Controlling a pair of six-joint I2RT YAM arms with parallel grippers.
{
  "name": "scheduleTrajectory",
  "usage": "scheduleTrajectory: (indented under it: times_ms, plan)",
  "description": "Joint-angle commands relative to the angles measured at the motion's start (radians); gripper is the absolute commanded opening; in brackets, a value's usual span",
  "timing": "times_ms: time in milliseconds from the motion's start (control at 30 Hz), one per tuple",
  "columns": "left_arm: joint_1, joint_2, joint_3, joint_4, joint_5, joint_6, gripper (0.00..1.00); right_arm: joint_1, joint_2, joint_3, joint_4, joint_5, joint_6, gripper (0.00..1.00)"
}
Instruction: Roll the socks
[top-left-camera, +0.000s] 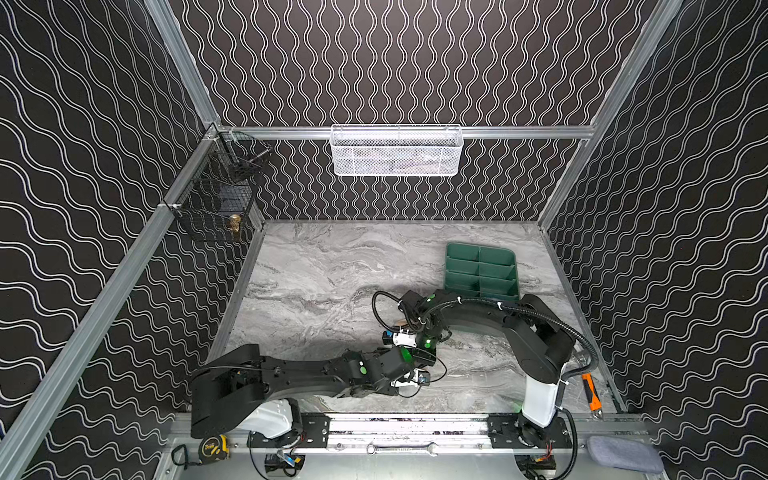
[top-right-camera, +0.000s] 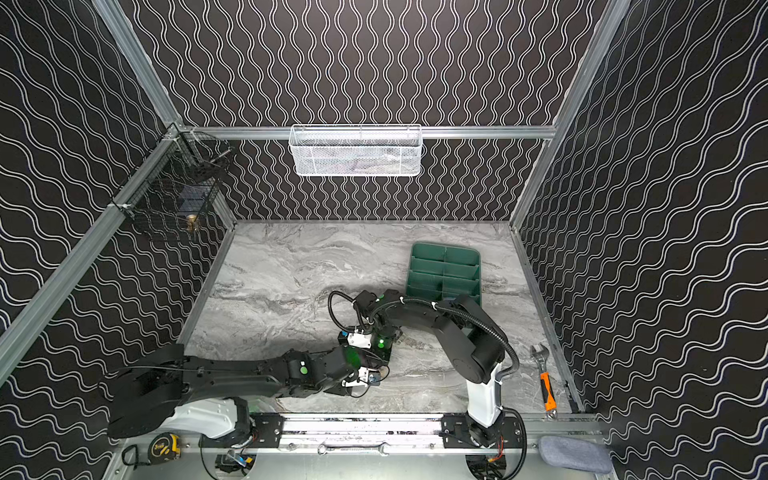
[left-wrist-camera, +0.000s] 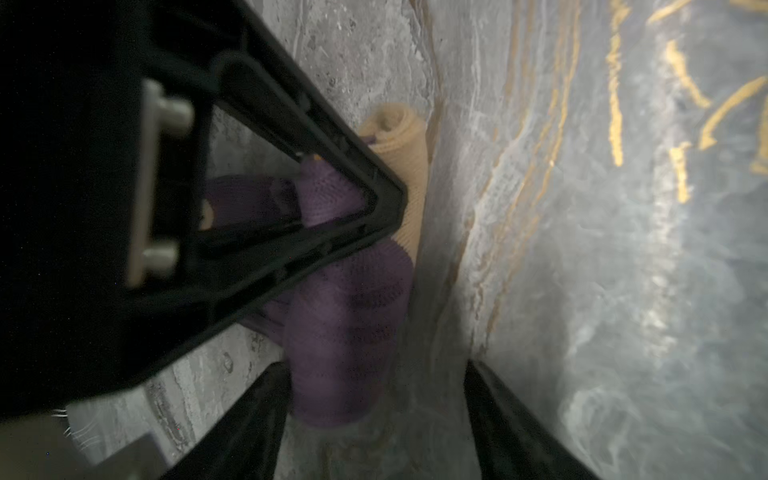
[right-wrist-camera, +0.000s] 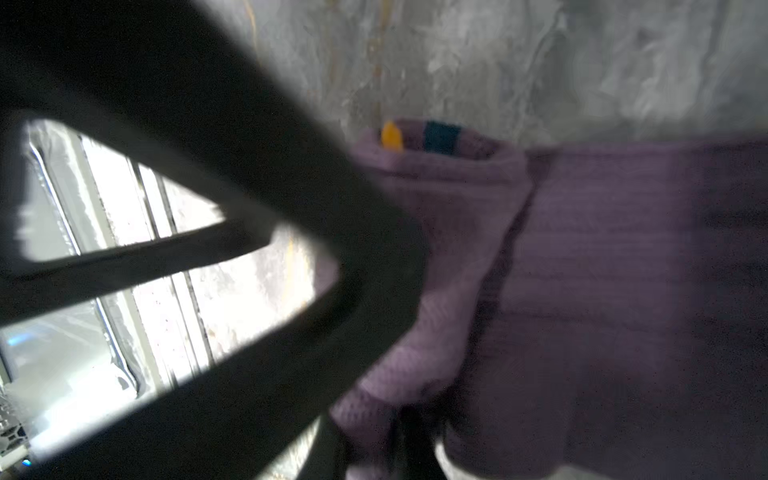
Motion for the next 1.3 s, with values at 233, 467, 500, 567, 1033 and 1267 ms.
scheduleTrajectory:
  times_ms: [233, 467, 500, 567, 1033, 1267]
  plan:
    - [0.034, 0.121, 0.085, 0.038, 0.088, -0.004, 0.28, 0.014, 0.078, -0.022, 0.172, 0.193, -0.076, 0.00]
    - [0.034, 0.165, 0.117, -0.043, 0.126, -0.024, 0.00, 0.003, 0.049, -0.041, 0.209, 0.193, -0.051, 0.00]
    - [0.034, 0.169, 0.120, -0.053, 0.129, -0.026, 0.00, -0.001, 0.038, -0.050, 0.222, 0.195, -0.047, 0.00]
    - [0.036, 0.184, 0.129, -0.076, 0.126, -0.040, 0.00, -0.009, 0.001, -0.081, 0.276, 0.231, -0.034, 0.14]
    - [0.152, 0.234, 0.180, -0.193, 0.281, -0.027, 0.00, -0.188, -0.635, -0.508, 0.722, 0.357, -0.003, 0.65]
    - [0.249, 0.303, 0.303, -0.376, 0.441, 0.005, 0.00, -0.324, -0.866, -0.584, 0.957, 0.469, 0.140, 0.74]
